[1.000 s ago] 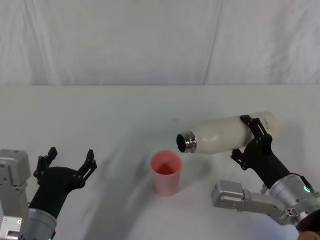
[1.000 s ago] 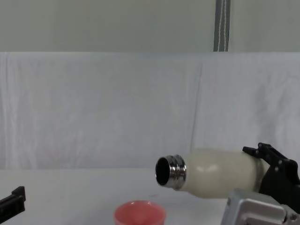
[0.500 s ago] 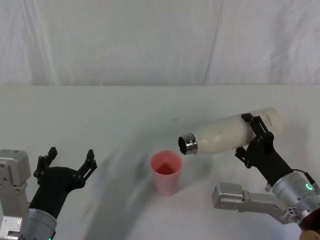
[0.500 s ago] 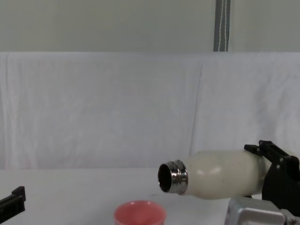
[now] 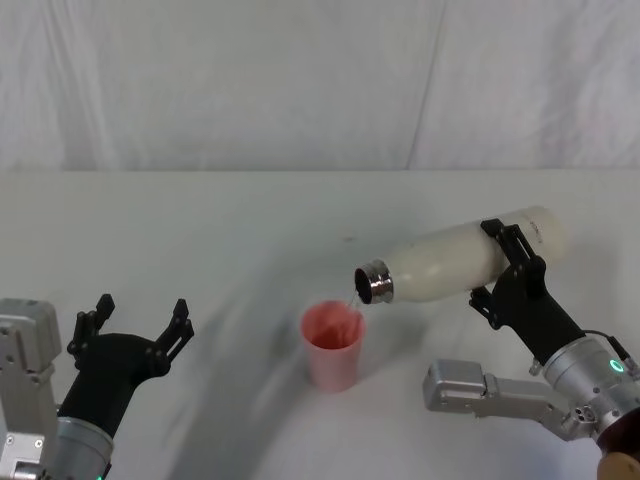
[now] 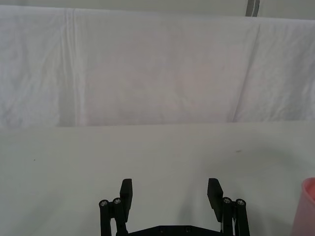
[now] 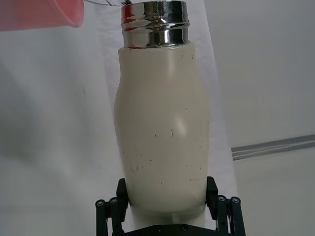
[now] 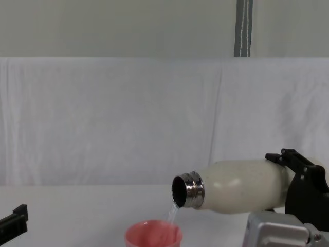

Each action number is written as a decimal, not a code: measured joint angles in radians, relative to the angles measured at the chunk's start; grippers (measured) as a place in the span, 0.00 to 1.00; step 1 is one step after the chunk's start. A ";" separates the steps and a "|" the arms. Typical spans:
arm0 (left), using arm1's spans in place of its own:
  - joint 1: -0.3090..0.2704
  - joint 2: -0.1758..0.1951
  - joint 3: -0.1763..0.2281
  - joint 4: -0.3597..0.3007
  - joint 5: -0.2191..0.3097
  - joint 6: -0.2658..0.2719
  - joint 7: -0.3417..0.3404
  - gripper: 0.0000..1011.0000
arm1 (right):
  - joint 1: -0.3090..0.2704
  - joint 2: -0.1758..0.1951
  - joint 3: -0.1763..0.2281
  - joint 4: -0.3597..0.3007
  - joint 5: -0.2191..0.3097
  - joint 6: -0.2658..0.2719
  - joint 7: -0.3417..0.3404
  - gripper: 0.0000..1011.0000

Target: Grasp the thermos with one hand and pour water into the cup lid.

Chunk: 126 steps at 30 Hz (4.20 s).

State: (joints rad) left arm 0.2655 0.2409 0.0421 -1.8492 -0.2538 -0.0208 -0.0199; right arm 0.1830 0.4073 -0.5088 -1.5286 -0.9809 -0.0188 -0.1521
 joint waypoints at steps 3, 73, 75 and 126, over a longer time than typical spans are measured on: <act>0.000 0.000 0.000 0.000 0.000 0.000 0.000 0.99 | -0.002 -0.005 0.008 -0.002 0.031 -0.005 0.015 0.94; 0.000 0.000 0.000 0.000 0.000 0.000 0.000 0.99 | 0.016 -0.003 -0.005 0.005 0.050 -0.021 0.055 0.94; 0.000 0.000 0.000 0.000 0.000 0.000 0.000 0.99 | 0.018 -0.002 -0.008 0.005 0.047 -0.021 0.055 0.94; 0.000 0.000 0.000 0.000 0.000 0.000 0.000 0.99 | 0.020 0.005 -0.018 0.002 0.032 -0.013 0.044 0.94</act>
State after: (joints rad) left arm 0.2655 0.2409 0.0422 -1.8492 -0.2538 -0.0208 -0.0199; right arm 0.2033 0.4127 -0.5269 -1.5271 -0.9488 -0.0319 -0.1085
